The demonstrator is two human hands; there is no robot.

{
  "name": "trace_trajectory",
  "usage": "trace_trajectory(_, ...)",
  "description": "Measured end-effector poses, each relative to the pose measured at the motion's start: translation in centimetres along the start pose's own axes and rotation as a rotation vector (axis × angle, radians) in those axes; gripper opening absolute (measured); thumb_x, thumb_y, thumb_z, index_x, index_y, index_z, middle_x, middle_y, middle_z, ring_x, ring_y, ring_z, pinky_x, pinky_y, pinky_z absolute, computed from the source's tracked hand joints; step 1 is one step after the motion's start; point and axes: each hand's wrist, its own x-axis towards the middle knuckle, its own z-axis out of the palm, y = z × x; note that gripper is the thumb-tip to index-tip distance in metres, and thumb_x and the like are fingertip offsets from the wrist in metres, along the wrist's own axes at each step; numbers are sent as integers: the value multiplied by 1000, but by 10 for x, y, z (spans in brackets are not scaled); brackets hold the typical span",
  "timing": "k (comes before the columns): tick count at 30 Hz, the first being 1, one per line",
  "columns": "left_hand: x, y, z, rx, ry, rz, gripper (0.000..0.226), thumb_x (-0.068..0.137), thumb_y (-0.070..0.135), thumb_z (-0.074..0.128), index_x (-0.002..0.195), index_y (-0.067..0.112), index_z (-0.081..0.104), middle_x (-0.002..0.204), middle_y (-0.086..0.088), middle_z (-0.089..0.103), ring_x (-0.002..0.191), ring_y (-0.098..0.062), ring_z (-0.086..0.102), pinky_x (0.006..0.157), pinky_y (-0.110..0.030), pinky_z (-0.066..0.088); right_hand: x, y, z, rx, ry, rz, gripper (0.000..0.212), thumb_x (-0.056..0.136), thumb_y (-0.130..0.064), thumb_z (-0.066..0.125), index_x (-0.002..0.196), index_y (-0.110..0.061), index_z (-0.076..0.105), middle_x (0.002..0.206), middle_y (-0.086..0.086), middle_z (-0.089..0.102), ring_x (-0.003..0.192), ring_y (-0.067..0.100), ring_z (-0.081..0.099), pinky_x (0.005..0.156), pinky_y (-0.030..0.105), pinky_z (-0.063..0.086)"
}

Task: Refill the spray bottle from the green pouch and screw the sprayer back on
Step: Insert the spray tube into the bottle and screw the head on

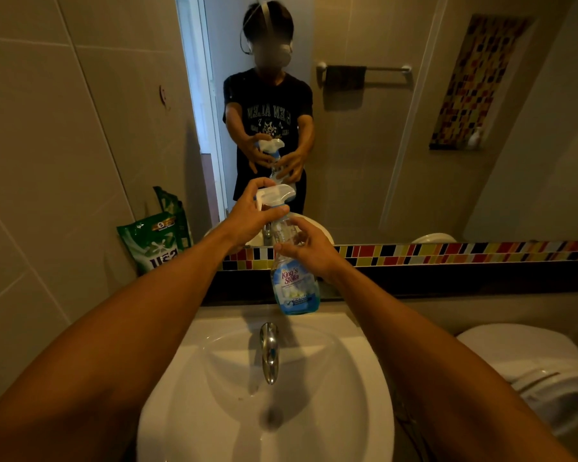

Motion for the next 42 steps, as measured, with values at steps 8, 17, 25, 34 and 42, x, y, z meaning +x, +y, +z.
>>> trace_trajectory(8,2,-2,-4,71,38,44,57,86,7,75,134,19,47,124,-2,51,104,-19,60,68,-18,55,2,-2,2,11,-27,12,59,92,-23,77,145,-26,50,117,2,67,108,25,68,93,45,62)
trace_trajectory(17,3,-2,-6,45,6,49,59,87,11,75,136,18,42,129,-3,51,105,-17,61,69,-18,57,4,-5,2,7,-39,15,60,93,-24,76,147,-27,47,127,7,66,108,21,68,91,41,62)
trace_trajectory(25,4,-1,-5,45,1,0,58,89,2,69,138,18,42,127,-3,49,102,-15,57,62,-8,52,7,1,3,-4,-14,25,64,91,-31,78,147,-30,47,130,9,64,111,24,67,93,48,62)
trace_trajectory(34,3,-1,-6,77,36,5,52,90,1,68,135,17,46,122,-2,49,97,-13,58,61,-8,52,6,1,5,21,-14,40,63,92,-27,78,147,-26,48,122,8,65,108,25,68,93,47,62)
trace_trajectory(42,-1,-4,-3,39,57,41,57,88,11,75,135,18,43,123,-1,52,100,-16,63,71,-20,57,7,-3,7,-2,-27,15,61,92,-26,77,146,-27,48,118,6,65,107,26,68,91,46,63)
